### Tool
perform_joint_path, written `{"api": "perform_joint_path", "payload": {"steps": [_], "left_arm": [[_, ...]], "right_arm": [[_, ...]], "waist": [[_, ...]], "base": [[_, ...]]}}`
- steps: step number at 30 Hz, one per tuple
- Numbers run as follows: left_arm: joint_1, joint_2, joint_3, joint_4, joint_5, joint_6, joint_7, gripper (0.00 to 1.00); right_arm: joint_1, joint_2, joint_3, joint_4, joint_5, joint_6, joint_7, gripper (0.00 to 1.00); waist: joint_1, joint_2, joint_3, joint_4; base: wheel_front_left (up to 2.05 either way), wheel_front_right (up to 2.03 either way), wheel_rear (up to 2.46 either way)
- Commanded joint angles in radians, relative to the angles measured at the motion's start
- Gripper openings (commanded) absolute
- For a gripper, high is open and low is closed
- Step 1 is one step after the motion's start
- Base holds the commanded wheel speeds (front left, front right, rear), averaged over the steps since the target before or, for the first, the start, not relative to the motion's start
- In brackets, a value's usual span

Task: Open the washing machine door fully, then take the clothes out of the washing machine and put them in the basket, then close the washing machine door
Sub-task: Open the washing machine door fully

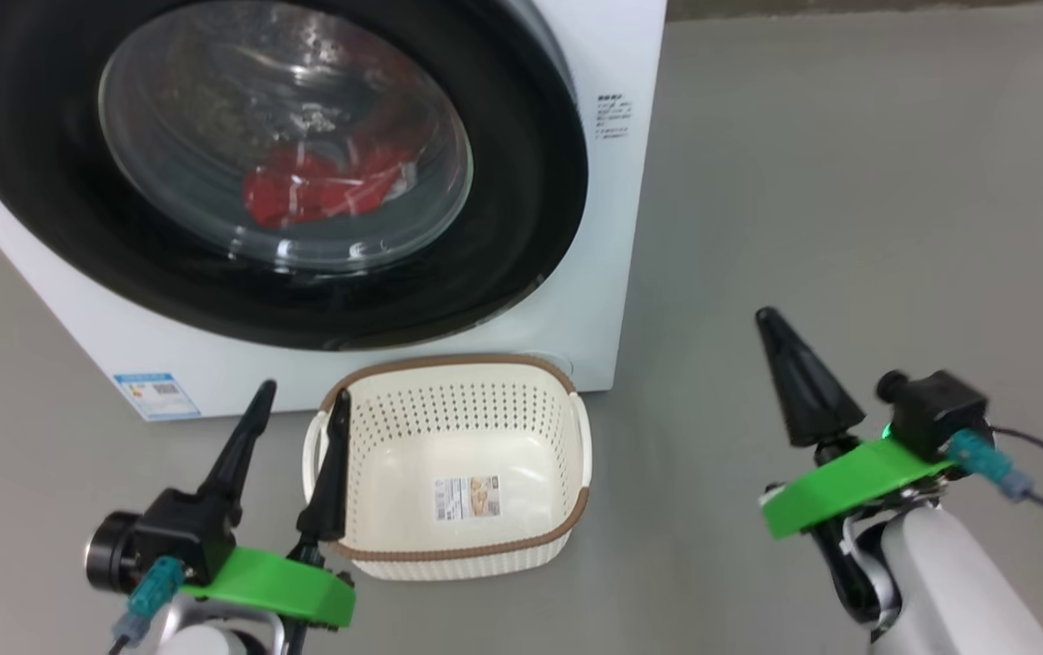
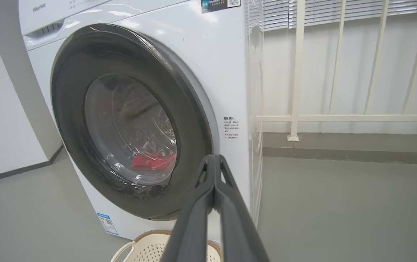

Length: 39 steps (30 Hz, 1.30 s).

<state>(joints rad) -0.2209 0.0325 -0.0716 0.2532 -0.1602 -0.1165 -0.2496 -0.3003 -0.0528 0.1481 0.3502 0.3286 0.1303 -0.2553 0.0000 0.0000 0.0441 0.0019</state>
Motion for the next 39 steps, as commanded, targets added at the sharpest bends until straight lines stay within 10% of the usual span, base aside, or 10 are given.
{"api": "perform_joint_path", "payload": {"steps": [1, 23, 39], "left_arm": [[-0.050, 0.018, 0.022, -0.036, -0.012, -0.006, -0.012, 1.00], [-0.115, 0.018, -0.077, -0.165, -0.057, 0.025, -0.012, 1.00], [-0.184, 0.018, -0.123, -0.258, -0.067, 0.037, -0.012, 1.00]], "right_arm": [[-0.048, 0.003, 0.013, -0.021, 0.038, 0.000, -0.006, 0.00], [-0.349, -0.085, -0.056, 0.009, 0.910, 0.000, 0.171, 0.00], [-0.646, -0.154, -0.135, 0.185, 1.318, 0.000, 0.605, 0.00]], "waist": [[0.0000, 0.0000, 0.025, 0.019], [0.0000, 0.0000, 0.208, 0.131], [0.0000, 0.0000, 0.371, 0.190]], "base": [[0.00, 0.00, 0.00], [0.00, 0.00, 0.00], [0.00, 0.00, 0.00]]}}
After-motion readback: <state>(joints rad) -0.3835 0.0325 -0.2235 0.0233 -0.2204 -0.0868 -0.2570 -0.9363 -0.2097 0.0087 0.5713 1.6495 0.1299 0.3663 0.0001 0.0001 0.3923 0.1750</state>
